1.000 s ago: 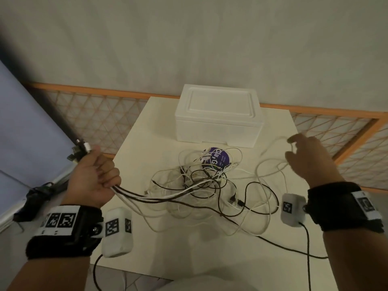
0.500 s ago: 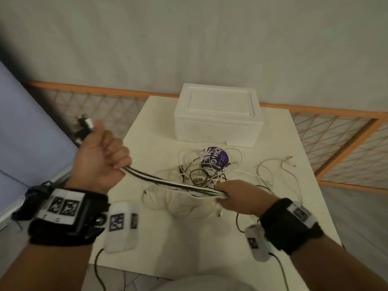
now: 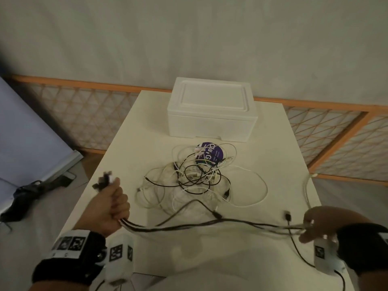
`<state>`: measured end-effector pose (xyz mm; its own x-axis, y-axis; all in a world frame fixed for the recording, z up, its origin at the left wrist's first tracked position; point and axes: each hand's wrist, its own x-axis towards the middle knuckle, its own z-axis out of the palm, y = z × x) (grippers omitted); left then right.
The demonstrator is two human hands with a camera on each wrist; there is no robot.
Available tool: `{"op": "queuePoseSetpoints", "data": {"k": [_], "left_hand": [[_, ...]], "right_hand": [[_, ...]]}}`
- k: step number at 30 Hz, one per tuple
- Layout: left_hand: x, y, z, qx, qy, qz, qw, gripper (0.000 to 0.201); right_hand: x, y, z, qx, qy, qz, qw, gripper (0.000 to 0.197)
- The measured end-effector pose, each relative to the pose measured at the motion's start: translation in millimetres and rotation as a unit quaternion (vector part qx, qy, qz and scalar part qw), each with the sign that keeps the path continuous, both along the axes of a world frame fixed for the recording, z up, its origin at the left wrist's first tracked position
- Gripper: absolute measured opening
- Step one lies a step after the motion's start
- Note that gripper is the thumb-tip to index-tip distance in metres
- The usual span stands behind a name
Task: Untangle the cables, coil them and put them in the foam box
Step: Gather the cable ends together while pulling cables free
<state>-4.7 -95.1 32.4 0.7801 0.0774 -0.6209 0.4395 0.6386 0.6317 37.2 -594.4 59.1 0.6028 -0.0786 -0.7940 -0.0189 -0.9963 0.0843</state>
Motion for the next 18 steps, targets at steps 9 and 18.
{"op": "queuePoseSetpoints", "data": {"k": [9, 18], "left_hand": [[0.4, -34.6, -30.0, 0.027, 0.099, -0.053, 0.993, 0.048], [2.3, -52.1, -32.1, 0.072, 0.108, -0.083, 0.988, 0.041]], "right_hand": [[25.3, 137.8, -33.8, 0.237, -0.237, 0.066, 0.94, 0.021], [45.3, 240.4, -70.2, 0.217, -0.292, 0.256, 0.896, 0.04]]}}
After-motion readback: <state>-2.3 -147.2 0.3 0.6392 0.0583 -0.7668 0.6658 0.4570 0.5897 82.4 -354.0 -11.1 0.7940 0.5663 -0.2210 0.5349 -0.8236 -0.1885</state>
